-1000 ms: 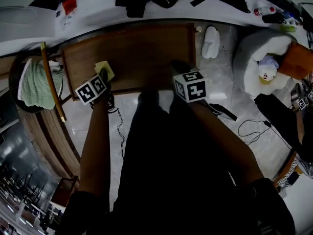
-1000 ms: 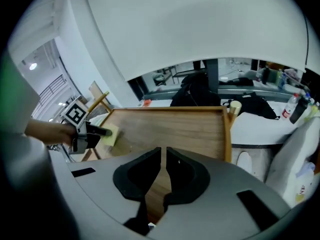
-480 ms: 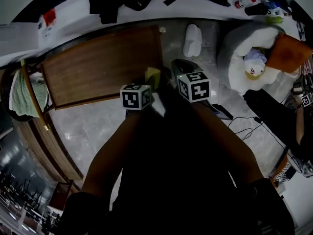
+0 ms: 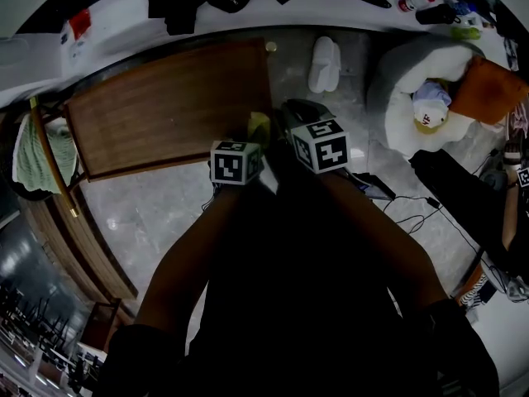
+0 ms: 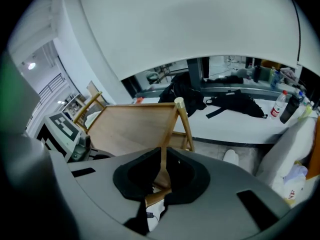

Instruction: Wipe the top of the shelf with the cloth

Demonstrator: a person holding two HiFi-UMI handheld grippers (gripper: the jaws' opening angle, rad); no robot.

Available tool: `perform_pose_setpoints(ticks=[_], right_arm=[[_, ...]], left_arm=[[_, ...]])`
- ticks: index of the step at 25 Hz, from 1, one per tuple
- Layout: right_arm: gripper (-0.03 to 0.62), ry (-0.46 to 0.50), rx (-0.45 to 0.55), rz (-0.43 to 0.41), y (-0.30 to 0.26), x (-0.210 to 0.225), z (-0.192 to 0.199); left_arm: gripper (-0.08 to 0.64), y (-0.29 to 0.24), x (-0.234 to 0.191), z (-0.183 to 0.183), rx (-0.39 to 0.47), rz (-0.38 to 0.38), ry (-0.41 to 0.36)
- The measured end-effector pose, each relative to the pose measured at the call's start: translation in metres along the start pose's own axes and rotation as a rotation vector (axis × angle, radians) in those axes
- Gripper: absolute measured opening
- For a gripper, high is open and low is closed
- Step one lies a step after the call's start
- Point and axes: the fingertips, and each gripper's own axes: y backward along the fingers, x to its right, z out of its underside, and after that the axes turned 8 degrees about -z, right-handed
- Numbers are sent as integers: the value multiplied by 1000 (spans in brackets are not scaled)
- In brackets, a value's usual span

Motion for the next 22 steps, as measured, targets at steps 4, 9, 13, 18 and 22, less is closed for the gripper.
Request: perform_pose_setpoints(ticks=[4, 9, 13, 18, 22], right_arm=[[43, 15, -25, -24, -14, -21, 2], [43, 15, -54, -43, -32, -50, 7], [43, 0, -72, -48, -47, -67, 8], [43, 0, -82, -54, -67, -92, 5], [43, 16, -90, -68, -85, -111, -1]], left_arm=[[34, 0, -2, 0, -15, 13, -43], [34, 9, -23, 6, -39, 28, -55], [34, 17, -44, 6, -50, 32, -49], [34, 29, -81, 19, -75, 24, -44], [34, 46, -112, 23, -74, -13, -53]])
